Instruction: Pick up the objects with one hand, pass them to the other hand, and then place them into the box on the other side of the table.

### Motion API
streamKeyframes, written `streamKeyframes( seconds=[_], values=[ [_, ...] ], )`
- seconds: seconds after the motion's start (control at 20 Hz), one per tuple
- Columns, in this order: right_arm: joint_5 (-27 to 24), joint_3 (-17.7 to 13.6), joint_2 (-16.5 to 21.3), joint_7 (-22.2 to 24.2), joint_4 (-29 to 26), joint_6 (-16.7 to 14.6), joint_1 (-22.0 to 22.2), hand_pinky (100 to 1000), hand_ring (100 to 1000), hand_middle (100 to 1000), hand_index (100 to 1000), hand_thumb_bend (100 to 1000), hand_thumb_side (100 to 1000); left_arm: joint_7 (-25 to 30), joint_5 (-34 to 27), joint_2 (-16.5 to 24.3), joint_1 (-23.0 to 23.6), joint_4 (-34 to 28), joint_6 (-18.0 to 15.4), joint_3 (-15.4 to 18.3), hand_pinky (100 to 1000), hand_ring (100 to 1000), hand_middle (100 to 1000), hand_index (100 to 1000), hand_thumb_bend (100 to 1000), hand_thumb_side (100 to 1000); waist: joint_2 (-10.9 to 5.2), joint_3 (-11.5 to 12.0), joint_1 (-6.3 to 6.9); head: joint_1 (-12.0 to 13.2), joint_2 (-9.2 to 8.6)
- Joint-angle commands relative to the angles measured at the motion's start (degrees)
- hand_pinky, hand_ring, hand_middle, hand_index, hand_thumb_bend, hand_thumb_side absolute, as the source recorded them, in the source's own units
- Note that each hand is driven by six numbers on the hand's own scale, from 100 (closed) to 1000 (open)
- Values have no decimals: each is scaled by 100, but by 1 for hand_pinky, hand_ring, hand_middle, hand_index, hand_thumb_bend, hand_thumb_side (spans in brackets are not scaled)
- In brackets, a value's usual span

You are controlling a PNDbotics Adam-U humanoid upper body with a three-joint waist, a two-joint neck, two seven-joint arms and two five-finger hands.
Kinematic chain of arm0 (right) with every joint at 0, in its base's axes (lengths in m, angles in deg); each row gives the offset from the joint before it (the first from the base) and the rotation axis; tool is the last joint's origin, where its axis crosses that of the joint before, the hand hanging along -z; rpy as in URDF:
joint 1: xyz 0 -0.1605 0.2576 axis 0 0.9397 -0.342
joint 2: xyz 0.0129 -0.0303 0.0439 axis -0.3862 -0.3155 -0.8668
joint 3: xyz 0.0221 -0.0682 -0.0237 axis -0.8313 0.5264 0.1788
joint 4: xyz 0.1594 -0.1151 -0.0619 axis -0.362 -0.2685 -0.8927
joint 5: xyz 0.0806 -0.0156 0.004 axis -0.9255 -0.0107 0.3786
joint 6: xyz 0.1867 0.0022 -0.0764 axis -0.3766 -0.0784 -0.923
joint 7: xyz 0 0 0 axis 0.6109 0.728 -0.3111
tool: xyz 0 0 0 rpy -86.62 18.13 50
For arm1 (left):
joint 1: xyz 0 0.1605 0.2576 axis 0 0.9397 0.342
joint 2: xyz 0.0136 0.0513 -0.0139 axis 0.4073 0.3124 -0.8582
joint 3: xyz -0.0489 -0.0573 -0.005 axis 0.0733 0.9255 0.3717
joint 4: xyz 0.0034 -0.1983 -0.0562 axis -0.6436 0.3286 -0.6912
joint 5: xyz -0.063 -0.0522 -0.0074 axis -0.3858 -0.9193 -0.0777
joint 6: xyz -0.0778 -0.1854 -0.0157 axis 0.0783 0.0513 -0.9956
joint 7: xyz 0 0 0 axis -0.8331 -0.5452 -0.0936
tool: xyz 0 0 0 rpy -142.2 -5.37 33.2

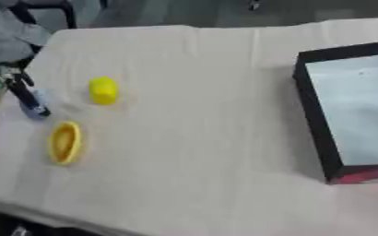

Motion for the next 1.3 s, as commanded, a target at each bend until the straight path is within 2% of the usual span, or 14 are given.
streamKeyframes(
  seconds=[0.05, 1.0, 1.05, 1.3],
  values=[
    [26, -26, 97, -1, -112, -18, -30, 1000, 1000, 815, 1000, 104, 433, 17, 52, 357, -34, -9, 22, 72, 913, 933, 837, 859, 620, 100, -5, -4, -58, 32, -77],
    [91, -31, 69, 26, -117, -40, -20, 1000, 1000, 815, 1000, 100, 439, -314, 212, 349, 75, 199, 195, 107, 907, 931, 838, 851, 574, 100, 44, -71, -42, 157, -122],
    [95, -31, 64, 28, -115, -39, -19, 1000, 1000, 815, 1000, 100, 443, -335, 225, 347, 68, 203, 213, 102, 899, 926, 836, 828, 498, 100, 49, -79, -42, 172, -123],
    [144, -36, 30, 51, -107, -39, -14, 1000, 1000, 816, 1000, 100, 442, -478, 421, 292, 50, 297, 373, 85, 893, 922, 835, 816, 464, 100, 74, -118, -40, 230, -128]
  ],
)
